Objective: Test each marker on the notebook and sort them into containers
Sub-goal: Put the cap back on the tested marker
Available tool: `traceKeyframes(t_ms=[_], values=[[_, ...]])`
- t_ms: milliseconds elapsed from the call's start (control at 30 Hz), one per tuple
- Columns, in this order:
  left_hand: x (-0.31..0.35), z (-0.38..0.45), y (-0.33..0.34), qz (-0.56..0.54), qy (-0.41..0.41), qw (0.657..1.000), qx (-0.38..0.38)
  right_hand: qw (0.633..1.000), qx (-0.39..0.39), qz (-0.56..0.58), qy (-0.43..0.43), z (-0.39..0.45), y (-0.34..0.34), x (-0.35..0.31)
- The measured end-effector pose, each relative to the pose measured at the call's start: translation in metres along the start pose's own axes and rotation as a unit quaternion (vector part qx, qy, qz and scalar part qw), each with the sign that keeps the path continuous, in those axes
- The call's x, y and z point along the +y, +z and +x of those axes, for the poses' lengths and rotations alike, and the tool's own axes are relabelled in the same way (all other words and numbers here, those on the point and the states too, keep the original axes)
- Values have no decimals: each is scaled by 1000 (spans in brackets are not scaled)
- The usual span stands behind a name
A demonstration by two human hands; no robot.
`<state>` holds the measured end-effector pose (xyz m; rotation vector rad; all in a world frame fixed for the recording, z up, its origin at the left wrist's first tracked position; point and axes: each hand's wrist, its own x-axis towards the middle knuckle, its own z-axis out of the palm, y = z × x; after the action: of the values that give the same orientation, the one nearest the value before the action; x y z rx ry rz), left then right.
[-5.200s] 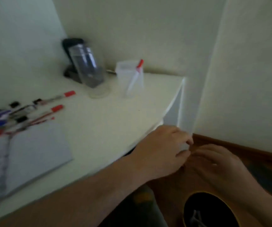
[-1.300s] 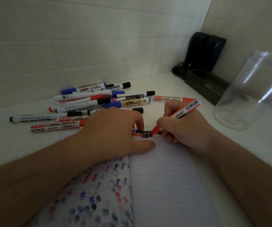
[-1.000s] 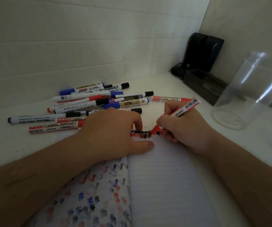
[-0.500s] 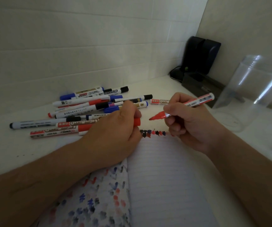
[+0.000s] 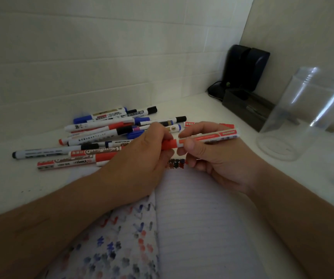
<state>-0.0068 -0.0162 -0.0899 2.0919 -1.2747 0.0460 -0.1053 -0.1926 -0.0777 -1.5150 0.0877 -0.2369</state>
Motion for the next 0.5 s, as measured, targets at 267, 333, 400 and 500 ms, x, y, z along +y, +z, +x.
traceKeyframes(t_ms=[267, 333, 400, 500], values=[[-16, 4, -6, 35, 58, 996, 60, 999, 7, 5, 47, 2, -24, -16], [-16, 4, -8, 29, 53, 996, 73, 996, 40, -84, -11, 4, -29, -17], [-15, 5, -8, 22, 38, 996, 72, 961, 48, -264, -75, 2, -32, -17], [-11, 4, -6, 8, 15, 998, 62, 884, 12, -455, -104, 1, -31, -14]])
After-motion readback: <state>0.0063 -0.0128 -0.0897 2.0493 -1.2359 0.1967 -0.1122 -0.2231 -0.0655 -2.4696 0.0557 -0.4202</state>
